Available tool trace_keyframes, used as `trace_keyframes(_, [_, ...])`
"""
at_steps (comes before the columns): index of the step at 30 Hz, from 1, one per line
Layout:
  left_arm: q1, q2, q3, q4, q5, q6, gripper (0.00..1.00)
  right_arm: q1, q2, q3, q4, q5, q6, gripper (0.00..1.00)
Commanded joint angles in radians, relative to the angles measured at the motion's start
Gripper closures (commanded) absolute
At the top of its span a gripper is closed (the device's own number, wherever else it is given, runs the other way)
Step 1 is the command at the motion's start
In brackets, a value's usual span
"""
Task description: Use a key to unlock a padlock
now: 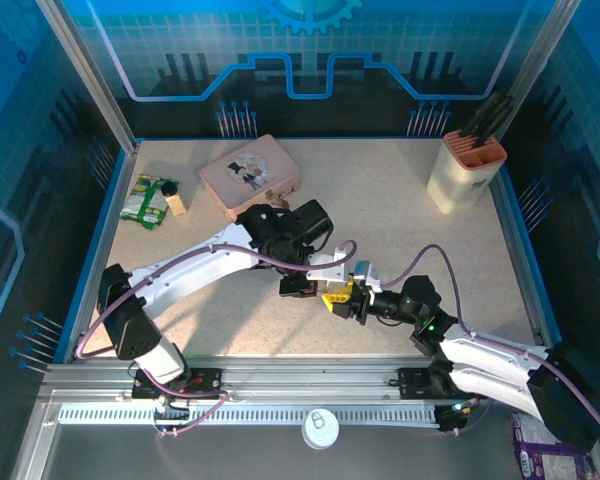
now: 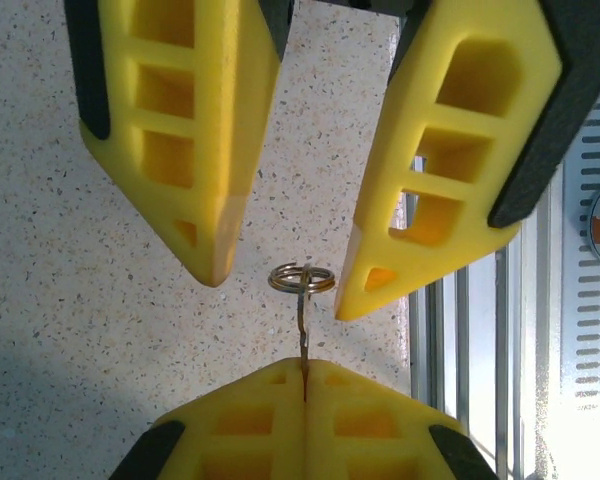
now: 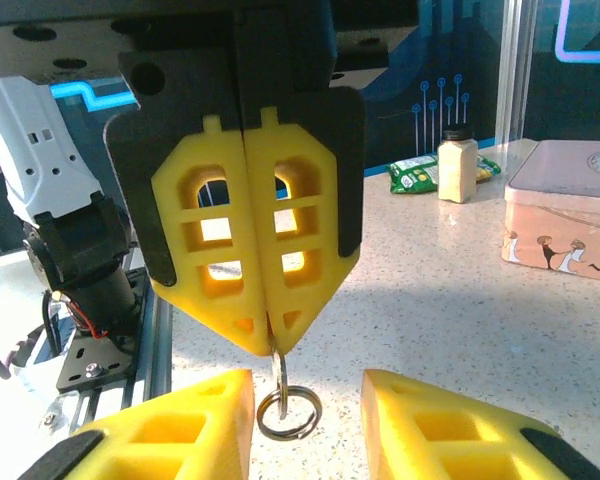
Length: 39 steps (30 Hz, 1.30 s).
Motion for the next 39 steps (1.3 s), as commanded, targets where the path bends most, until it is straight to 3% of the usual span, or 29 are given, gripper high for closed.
trace_keyframes(1, [-0.006,-0.031,-0.010,0.001,0.018,0.032,1.00,0.009,0.013,0.037,0.009,-0.032,-0.007,0.68])
trace_keyframes(12, [-0.006,-0.025,-0.014,0.007,0.022,0.030,1.00,0.011,0.011,0.039,0.001,-0.033,-0.010,0.78])
trace_keyframes(23, [-0.006,-0.035,-0.022,0.019,0.017,0.027,1.00,0.016,0.015,0.038,-0.009,-0.046,-0.011,0.82])
trace_keyframes(33, [-0.006,-0.049,-0.030,0.031,0.001,0.025,1.00,0.017,0.003,0.042,-0.043,-0.042,-0.017,0.99])
trace_keyframes(37, [-0.005,-0.075,-0.048,0.063,0.000,0.017,1.00,0.017,-0.011,0.037,-0.062,-0.027,-0.012,1.00])
trace_keyframes(39, [0.001,-0.107,-0.078,0.116,0.005,0.000,0.95,0.017,-0.021,0.034,-0.066,-0.008,0.006,1.00])
